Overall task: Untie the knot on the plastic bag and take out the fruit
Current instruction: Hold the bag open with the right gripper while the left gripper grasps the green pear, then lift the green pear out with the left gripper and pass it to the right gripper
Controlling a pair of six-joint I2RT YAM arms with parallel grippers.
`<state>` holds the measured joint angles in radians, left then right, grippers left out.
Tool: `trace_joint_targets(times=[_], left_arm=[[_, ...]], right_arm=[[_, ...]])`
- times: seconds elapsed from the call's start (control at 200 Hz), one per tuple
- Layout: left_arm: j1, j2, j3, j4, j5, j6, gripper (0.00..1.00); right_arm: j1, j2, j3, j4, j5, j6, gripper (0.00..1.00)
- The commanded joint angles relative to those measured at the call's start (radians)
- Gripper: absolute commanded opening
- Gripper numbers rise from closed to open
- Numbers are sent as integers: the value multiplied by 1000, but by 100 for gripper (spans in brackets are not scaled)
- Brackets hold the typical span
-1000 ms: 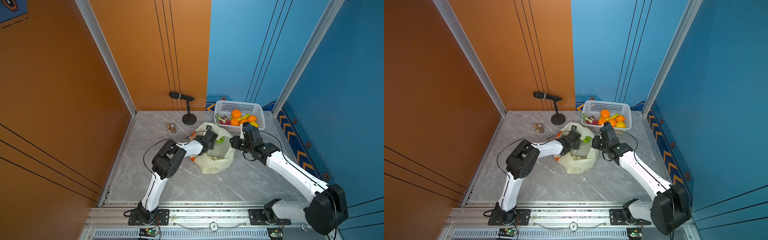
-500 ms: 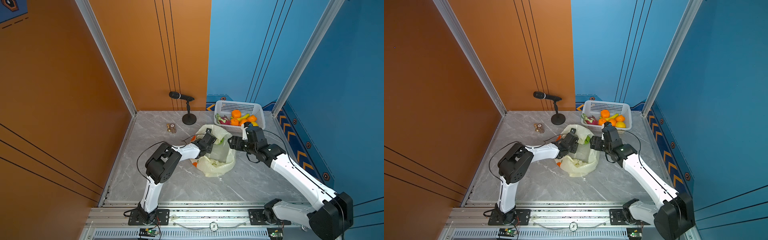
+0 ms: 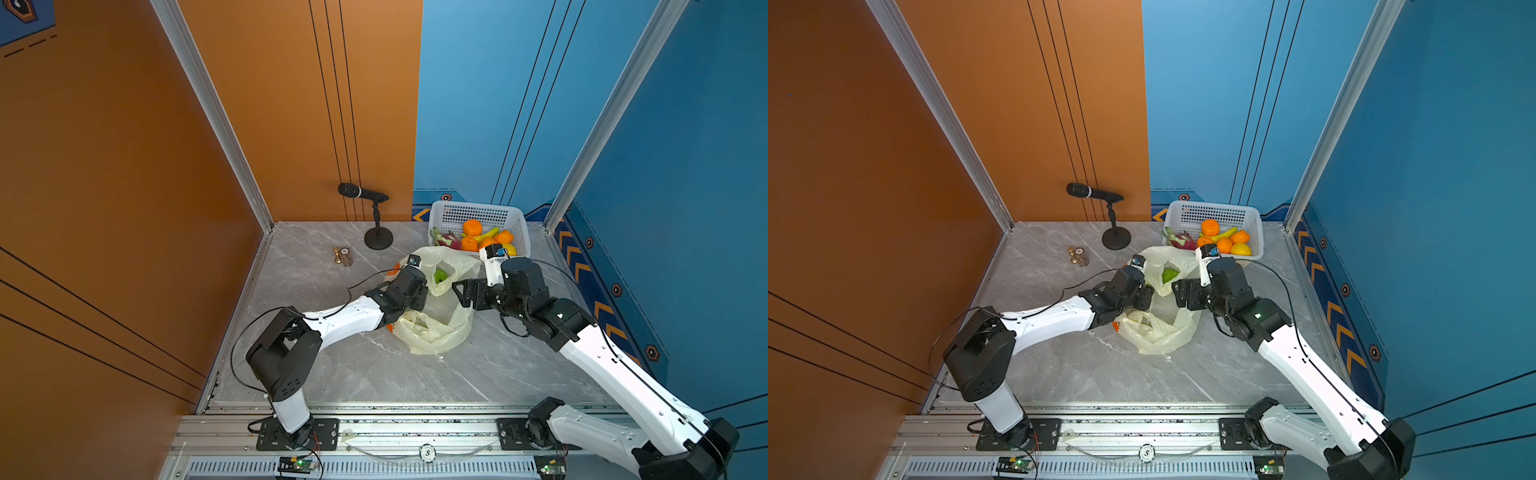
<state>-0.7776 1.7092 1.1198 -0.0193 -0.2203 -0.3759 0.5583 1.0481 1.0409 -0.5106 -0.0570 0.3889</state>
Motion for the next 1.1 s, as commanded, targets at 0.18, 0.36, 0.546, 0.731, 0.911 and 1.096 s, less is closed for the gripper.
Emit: trace_joint_targets(times=[0.18, 0.36, 0.546, 0.731, 0.911, 1.096], left_arm=[[-29, -146, -140, 88, 219, 35, 40], [-47, -228, -208, 157, 246, 68, 40], [-76, -294, -255, 188, 271, 167, 41], [-98, -379, -294, 236, 269, 243, 42], [-106, -443, -333, 305, 238, 332, 43], [-108, -477, -331, 361, 225, 423, 43]], right_arm=[[6, 29, 75, -22, -38, 126, 83], [4, 127, 102, 53, -56, 227, 78], [-23, 210, 113, 159, -29, 270, 78], [-76, 307, 139, 165, -81, 292, 77], [-103, 255, 160, 143, -174, 259, 81], [-145, 118, 119, 142, -332, 232, 88]])
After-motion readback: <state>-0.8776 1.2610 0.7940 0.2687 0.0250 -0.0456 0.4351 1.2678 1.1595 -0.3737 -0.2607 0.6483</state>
